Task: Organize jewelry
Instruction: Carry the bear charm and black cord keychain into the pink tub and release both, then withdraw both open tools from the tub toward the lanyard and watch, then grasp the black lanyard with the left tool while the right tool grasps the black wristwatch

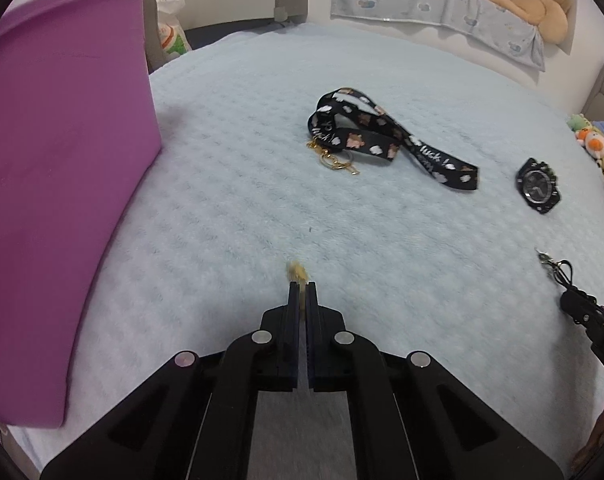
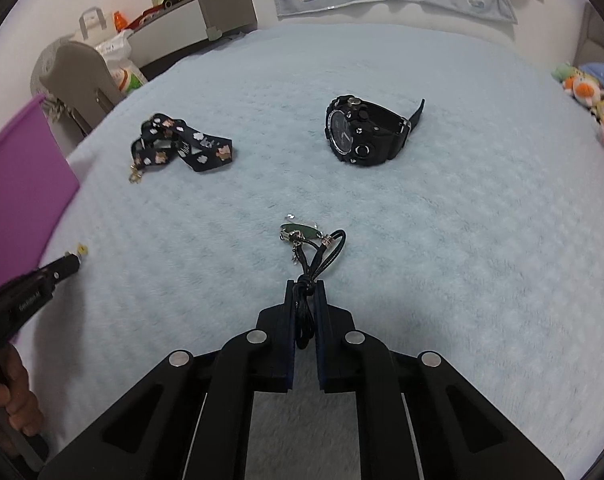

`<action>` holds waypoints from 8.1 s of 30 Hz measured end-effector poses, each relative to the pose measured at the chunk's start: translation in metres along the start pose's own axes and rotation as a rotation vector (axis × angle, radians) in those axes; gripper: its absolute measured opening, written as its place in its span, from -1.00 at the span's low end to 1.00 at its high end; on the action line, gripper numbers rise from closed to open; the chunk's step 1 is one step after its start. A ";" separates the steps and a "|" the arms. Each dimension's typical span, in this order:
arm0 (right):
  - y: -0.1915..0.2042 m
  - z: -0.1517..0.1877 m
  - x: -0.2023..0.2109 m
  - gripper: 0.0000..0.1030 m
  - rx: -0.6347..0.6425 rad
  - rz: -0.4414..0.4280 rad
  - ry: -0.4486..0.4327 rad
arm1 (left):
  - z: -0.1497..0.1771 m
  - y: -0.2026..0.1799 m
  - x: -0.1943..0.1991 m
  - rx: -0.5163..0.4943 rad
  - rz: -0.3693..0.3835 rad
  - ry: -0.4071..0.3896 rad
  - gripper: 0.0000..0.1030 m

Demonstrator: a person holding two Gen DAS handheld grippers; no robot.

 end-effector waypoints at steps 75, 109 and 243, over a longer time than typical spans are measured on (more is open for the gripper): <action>0.428 -0.117 0.086 -0.41 0.464 -0.407 0.044 | -0.080 0.274 0.179 0.362 -0.219 -0.080 -0.90; 0.382 -0.110 0.129 -0.08 0.375 -0.438 -0.013 | -0.063 0.250 0.225 0.369 -0.298 -0.160 0.55; -0.032 -0.099 -0.081 0.36 -0.084 0.052 -0.046 | -0.088 -0.065 -0.089 -0.072 0.001 0.019 -0.57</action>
Point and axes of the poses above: each gripper's, at about its wrist camera, not at the fingertips, and x roughly against the way its jaws point, y to its left, z to its underside, the point moved 1 cm from there along -x, roughly the way its jaws point, and after that the axes turned 7 degrees about z, right-handed, at the moved point
